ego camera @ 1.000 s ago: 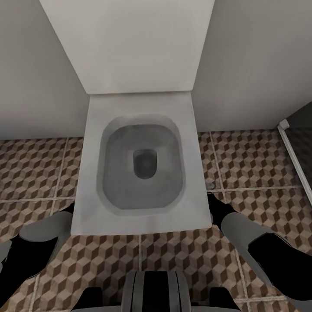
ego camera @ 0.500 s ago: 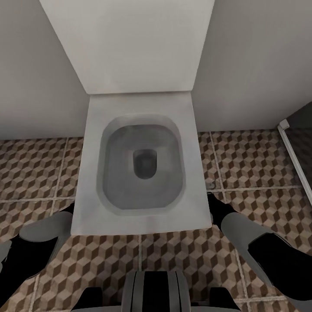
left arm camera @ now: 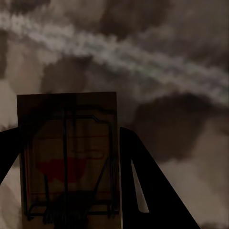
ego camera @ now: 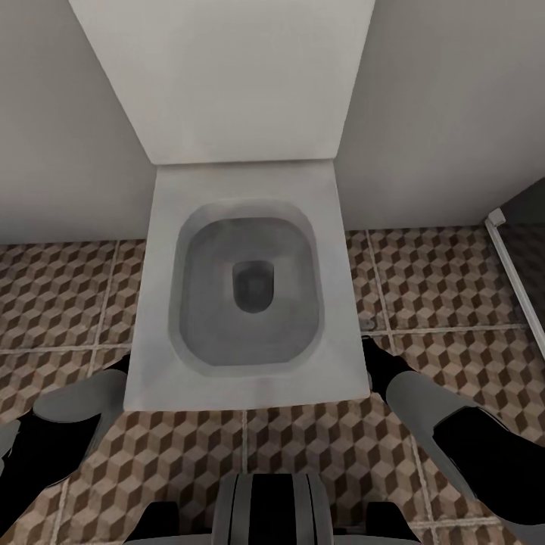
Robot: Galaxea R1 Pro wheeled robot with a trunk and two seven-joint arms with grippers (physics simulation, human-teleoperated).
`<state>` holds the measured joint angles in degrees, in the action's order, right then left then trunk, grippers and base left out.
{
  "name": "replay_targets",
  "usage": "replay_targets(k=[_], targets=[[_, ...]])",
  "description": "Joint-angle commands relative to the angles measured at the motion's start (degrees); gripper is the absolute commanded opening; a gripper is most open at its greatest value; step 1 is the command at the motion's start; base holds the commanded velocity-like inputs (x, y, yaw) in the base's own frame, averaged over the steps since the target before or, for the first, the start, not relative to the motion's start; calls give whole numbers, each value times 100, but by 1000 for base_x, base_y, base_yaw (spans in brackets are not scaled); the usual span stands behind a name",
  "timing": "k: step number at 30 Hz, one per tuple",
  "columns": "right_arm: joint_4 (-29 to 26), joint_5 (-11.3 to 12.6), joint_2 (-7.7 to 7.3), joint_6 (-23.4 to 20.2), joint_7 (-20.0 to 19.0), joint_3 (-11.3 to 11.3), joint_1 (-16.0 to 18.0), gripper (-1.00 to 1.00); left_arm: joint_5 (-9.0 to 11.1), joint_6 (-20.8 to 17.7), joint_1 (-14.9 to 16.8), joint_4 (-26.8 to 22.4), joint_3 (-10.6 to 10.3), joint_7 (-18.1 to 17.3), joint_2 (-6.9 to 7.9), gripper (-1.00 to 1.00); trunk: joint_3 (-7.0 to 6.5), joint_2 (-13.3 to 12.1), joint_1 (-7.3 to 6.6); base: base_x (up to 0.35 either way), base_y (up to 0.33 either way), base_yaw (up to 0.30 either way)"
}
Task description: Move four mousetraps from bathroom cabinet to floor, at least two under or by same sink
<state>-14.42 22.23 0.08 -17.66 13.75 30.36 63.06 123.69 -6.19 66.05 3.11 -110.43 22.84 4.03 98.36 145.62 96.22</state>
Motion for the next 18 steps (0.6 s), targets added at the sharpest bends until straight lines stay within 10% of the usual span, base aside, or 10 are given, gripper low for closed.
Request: replay_targets(k=[1, 18], targets=[[211, -57, -239, 44, 49, 57, 1, 100, 6, -41, 4, -1, -48, 19, 0, -100, 4, 0, 5, 0, 0, 0], [211, -53, -254, 44, 49, 57, 2, 100, 6, -41, 4, 1, -49, 21, 8, -100, 4, 0, 5, 0, 0, 0]])
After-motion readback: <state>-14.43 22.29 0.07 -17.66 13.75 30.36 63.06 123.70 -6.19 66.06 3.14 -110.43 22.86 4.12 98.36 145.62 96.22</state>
